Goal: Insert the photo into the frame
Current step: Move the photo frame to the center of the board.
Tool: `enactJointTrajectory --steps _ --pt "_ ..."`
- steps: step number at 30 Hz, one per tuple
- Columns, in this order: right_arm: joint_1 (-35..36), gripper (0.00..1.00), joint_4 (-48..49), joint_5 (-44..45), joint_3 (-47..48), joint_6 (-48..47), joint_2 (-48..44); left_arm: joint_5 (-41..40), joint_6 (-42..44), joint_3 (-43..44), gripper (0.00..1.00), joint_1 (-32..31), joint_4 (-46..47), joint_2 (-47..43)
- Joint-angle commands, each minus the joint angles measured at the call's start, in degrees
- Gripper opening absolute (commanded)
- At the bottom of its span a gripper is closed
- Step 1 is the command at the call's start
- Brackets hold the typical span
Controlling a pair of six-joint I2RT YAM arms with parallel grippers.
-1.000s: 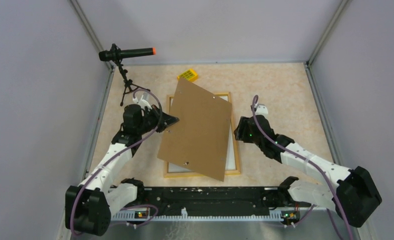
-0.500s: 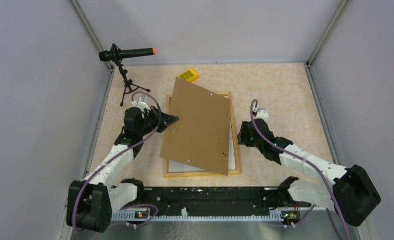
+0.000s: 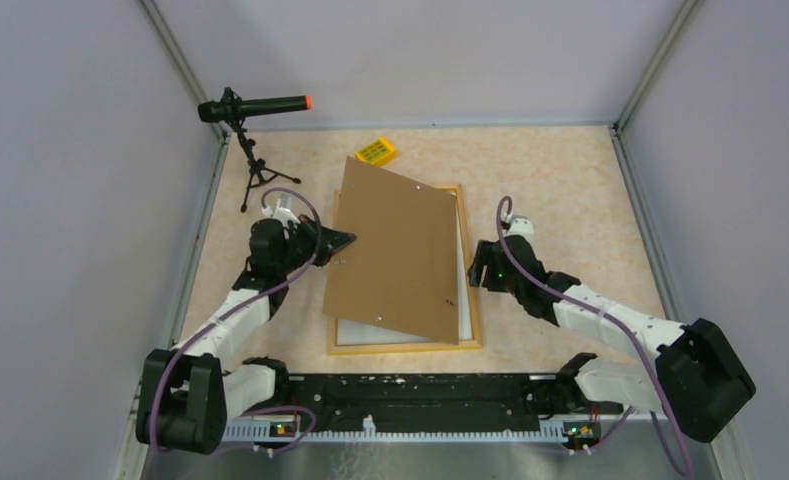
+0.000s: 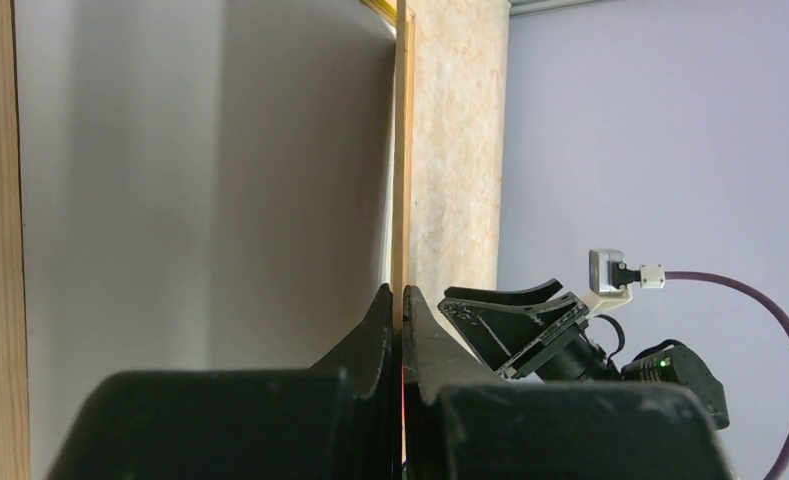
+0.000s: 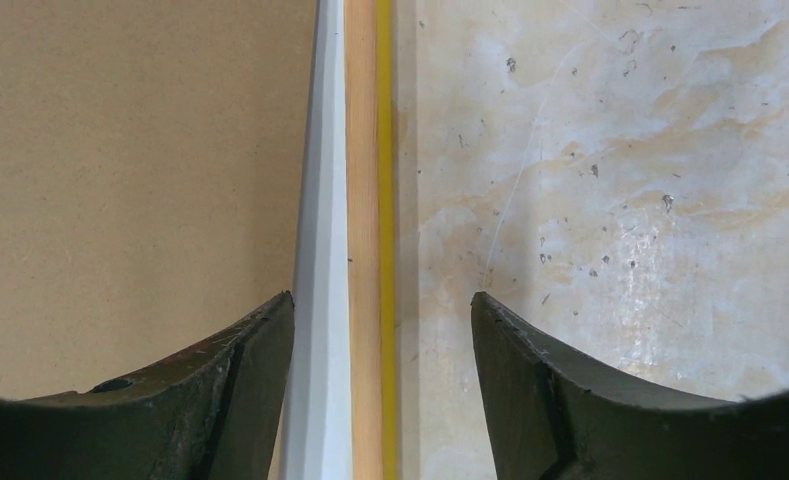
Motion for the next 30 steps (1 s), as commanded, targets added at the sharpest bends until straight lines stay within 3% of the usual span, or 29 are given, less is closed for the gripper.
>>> enactJointTrajectory --steps 1,7,14,30 --pt "-1.11 0.65 2.79 -1.57 1.07 0.17 1.65 1.61 -2.21 -0.4 0.0 0.38 8.21 1.26" --pt "-4.47 0.66 7.25 -8.59 -0.29 1.77 3.55 3.63 -3.21 -2.36 0.0 0.41 11.29 2.87" --pt "-10.55 0.65 17.66 -22.84 -4.06 6.92 7.92 6.13 -3.05 -4.56 0.0 0.41 15.63 3.54" --pt "-10.56 0.59 22.33 -26.1 -4.61 9.87 13.44 3.93 -7.21 -11.17 0.0 0.33 27.0 7.28"
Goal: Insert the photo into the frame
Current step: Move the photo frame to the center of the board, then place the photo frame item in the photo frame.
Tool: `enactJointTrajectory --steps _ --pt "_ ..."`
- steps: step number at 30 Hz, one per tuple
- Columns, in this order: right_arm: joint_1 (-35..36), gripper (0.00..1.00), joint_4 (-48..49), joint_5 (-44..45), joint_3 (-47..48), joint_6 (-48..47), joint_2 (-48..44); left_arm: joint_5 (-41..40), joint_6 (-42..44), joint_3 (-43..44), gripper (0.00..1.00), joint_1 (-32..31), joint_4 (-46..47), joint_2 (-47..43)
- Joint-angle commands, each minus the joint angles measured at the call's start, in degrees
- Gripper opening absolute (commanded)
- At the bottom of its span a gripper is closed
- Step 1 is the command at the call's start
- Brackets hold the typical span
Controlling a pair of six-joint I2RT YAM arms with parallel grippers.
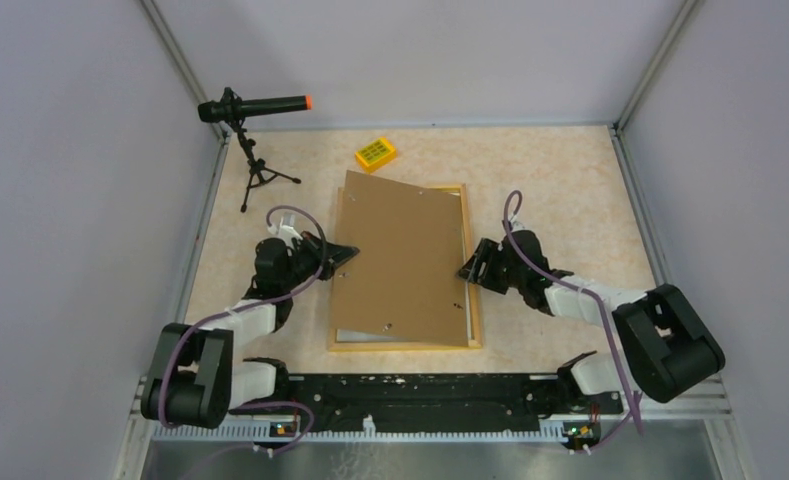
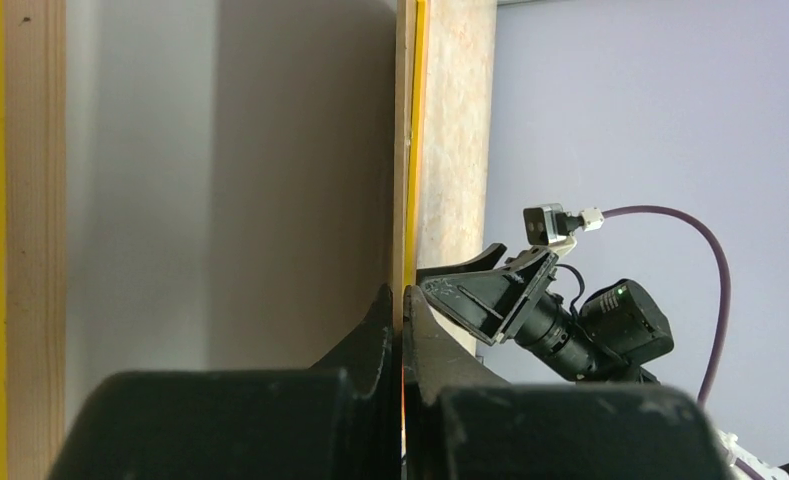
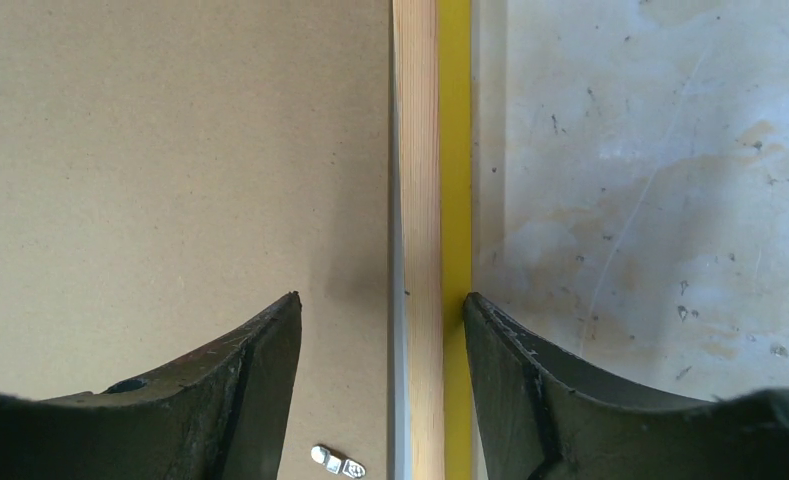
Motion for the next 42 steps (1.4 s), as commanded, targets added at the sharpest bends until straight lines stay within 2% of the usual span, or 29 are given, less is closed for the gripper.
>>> enactJointTrajectory --steps 1,11,18,23,27,34,40,42 --pt "-0.09 0.59 5.61 -2.63 -0.45 1.88 1.63 0.6 -1.64 -1.48 0.0 -0.05 8.21 0.28" --pt "-0.09 0.61 9.19 -6.77 -0.66 3.61 4.58 -1.02 -1.27 -4.45 0.0 0.12 15.46 2.79" --pt "-0.1 0.62 6.14 -4.27 -1.0 2.64 1.98 -0.82 4.14 -0.47 0.0 0.21 10.61 2.17" --pt "-0.11 0.63 4.97 -3.89 -0.56 1.87 0.98 1.52 1.81 0.3 0.0 0.36 15.34 7.83" --pt "-0.08 0.63 4.89 -3.9 -0.55 1.81 1.3 1.13 0.67 0.01 0.0 0.97 17.99 8.87" --pt "-0.61 0.64 2.69 -2.6 -0.59 0.65 -0.52 1.0 2.5 2.45 0.0 1.43 15.32 7.84" --pt "-7.62 0.65 5.92 -10.7 -3.34 1.23 -1.74 2.15 4.85 5.65 0.0 3.13 9.02 7.57" --pt "-9.53 0.65 6.77 -13.69 -3.62 0.81 -1.07 3.3 4.38 6.11 0.0 3.41 9.61 7.94"
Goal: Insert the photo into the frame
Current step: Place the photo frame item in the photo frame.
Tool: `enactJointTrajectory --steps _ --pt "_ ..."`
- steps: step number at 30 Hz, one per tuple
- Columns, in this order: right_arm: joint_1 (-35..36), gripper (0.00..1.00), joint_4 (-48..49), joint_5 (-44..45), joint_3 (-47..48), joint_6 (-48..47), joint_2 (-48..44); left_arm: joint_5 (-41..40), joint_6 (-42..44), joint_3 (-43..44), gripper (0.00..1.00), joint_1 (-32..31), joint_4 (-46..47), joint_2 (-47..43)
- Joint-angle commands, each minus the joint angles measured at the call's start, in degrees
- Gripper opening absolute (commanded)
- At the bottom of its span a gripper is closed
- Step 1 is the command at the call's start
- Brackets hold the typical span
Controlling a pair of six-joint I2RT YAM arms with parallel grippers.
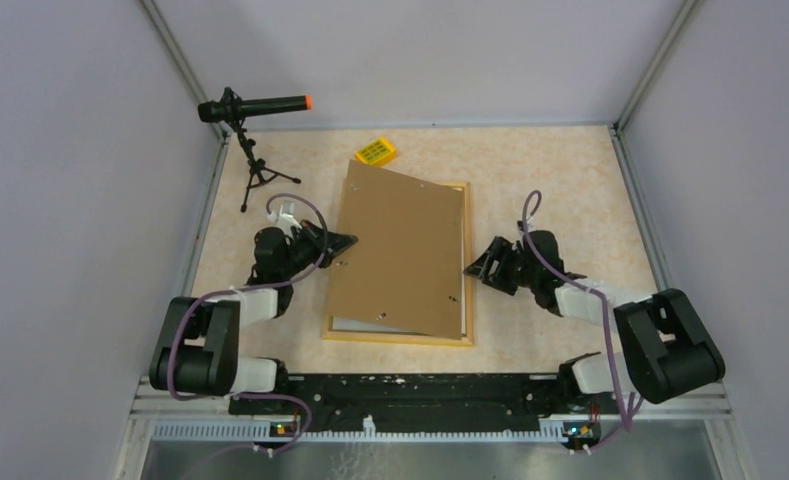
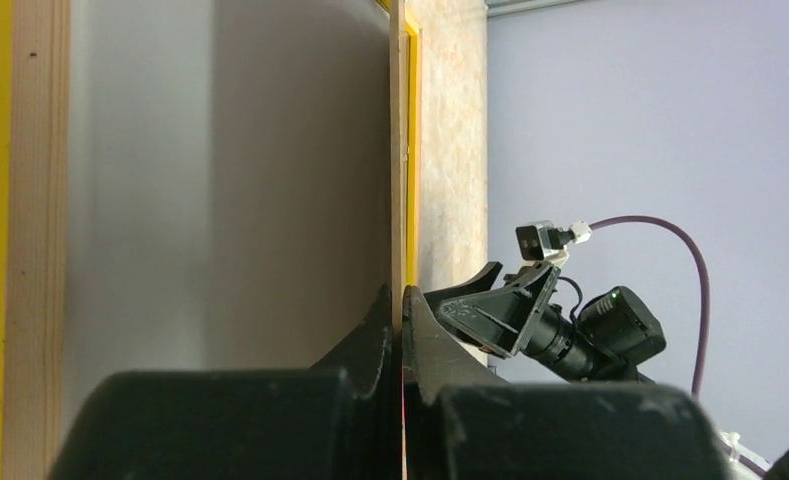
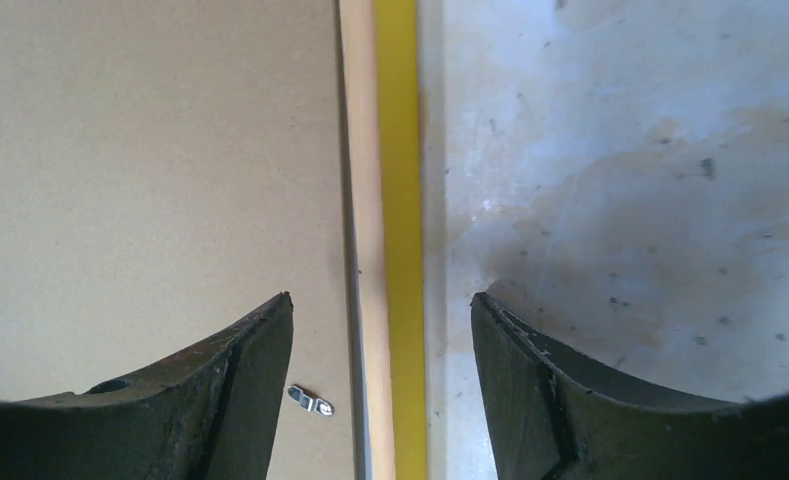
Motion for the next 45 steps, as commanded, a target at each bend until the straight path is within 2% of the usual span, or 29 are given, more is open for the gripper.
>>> enactJointTrajectory --steps 1,7,15,25,32,40,45 --pt "-4.62 0.65 3.31 -7.63 -1.43 -0.78 -0.2 1.6 1.65 3.3 0.0 1.23 2.38 -0.59" --pt "-6.09 0.64 9.24 -11.37 -3.12 1.76 3.04 4.04 -0.58 2.56 0.0 1.23 7.36 2.33" --pt "-5.87 0.6 13.45 -13.38 -3.18 3.37 7.2 6.3 -5.27 0.58 0.0 0.85 22.27 10.88" --pt "-3.45 0.47 15.73 -12.78 -1.77 3.69 12.25 6.66 -3.72 -1.48 0.0 0.39 28.49 15.32" --pt "-3.42 0.46 14.73 -12.14 -1.24 2.56 12.96 8.23 -5.66 -1.38 0.0 0.42 37.73 19.09" --pt "-3.43 0.46 13.42 -11.92 -1.02 2.06 12.11 7.87 -4.34 0.58 0.0 0.44 34.81 14.68" --pt "-3.39 0.48 13.21 -11.79 -0.9 2.03 11.68 6.0 -0.22 0.59 0.0 0.44 27.09 9.12"
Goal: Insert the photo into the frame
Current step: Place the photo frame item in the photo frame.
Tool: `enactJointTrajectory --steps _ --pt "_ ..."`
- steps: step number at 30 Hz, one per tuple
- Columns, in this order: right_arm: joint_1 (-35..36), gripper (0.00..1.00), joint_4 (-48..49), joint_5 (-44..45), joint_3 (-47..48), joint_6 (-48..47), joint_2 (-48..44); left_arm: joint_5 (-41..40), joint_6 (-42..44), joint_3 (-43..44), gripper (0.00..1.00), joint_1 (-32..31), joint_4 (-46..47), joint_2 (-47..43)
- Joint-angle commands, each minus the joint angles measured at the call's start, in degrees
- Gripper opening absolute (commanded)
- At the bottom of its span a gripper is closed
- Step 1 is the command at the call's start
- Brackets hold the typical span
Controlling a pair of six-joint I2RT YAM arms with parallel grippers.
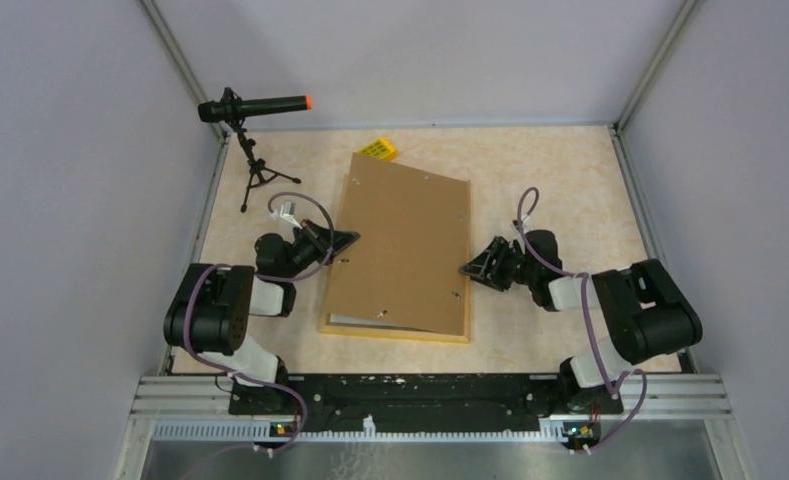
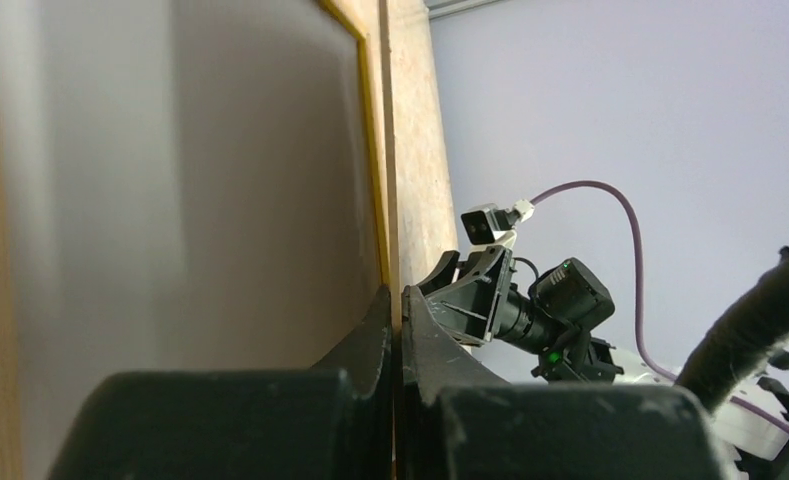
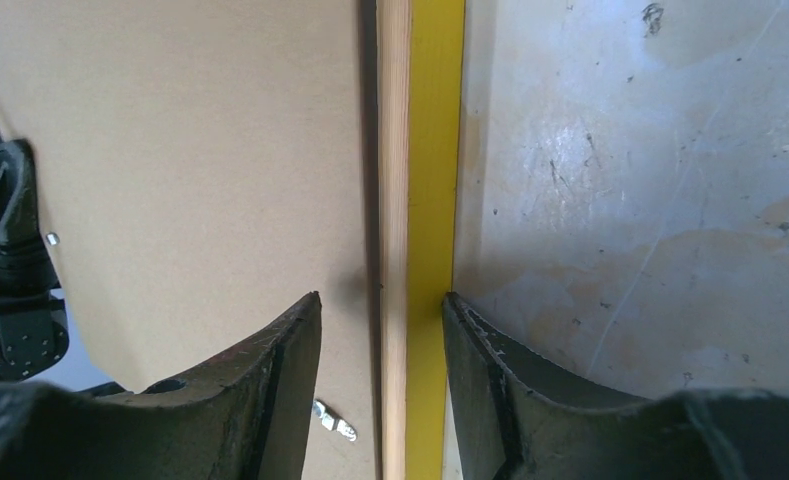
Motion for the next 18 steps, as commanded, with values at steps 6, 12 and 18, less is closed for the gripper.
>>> enactJointTrajectory --steps 6,12,18 --pt "1.39 0.5 -3.13 0.76 0.88 -1.69 0.37 1.09 3.41 2.56 0.0 -0.83 2.18 -4.5" --pt "1.35 0.51 -4.63 1.23 0.89 -2.26 -0.94 0.37 2.4 1.66 0.0 0.28 -0.49 -3.2" --pt "1.33 0.51 -5.08 1.55 0.89 -2.57 -1.25 -0.19 5.38 1.65 0.0 2.56 -6.16 -5.98"
